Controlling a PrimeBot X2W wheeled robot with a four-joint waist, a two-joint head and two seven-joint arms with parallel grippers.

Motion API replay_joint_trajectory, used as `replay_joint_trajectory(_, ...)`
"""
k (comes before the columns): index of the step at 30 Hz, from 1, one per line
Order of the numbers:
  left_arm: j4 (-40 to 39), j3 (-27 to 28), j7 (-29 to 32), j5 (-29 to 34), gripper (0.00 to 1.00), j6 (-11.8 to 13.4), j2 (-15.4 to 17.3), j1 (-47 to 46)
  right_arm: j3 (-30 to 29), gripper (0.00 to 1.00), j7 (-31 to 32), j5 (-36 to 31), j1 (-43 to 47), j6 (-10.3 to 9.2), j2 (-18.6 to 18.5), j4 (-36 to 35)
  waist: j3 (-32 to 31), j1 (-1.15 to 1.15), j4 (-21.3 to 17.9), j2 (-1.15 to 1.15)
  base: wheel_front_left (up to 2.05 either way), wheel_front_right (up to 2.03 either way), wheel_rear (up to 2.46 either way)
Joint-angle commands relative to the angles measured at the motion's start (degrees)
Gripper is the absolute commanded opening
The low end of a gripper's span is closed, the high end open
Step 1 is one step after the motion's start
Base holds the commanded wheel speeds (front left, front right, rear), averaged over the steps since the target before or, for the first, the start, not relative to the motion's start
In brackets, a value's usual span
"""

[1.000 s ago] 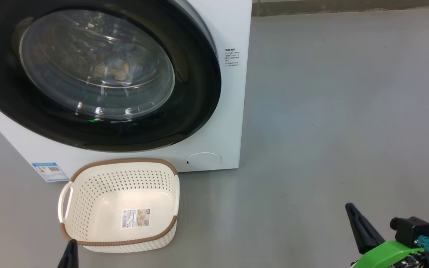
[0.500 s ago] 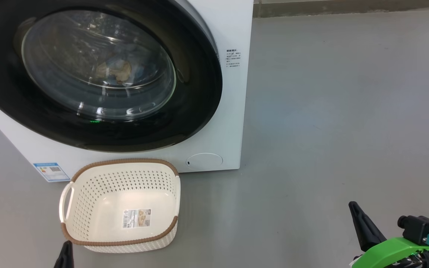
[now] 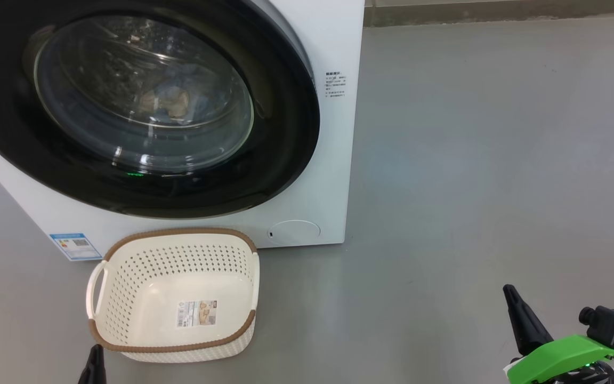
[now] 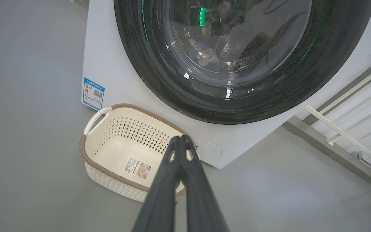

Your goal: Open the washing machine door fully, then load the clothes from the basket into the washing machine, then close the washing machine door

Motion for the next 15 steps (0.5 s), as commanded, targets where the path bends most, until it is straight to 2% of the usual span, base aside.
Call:
replay_joint_trajectory(1,-1.63,1.12,0.30,-1.57,0.00,-0.06,0.90,-2.00,-0.52,0.00,0.28,1.35,-1.14,-0.04,-0.32,-1.72,-0.02,-0.01,0.02,0.00,0.00,0.00,0.00)
replay_joint_trajectory(15,-2.13,1.88,2.44,-8.76,0.00,-0.08,0.38,-2.89,-1.93,0.00,2.49,8.12,-1.02,-0.05,0.83,-2.79,-0.19,-0.01,0.20,0.00,0.00,0.00,0.00)
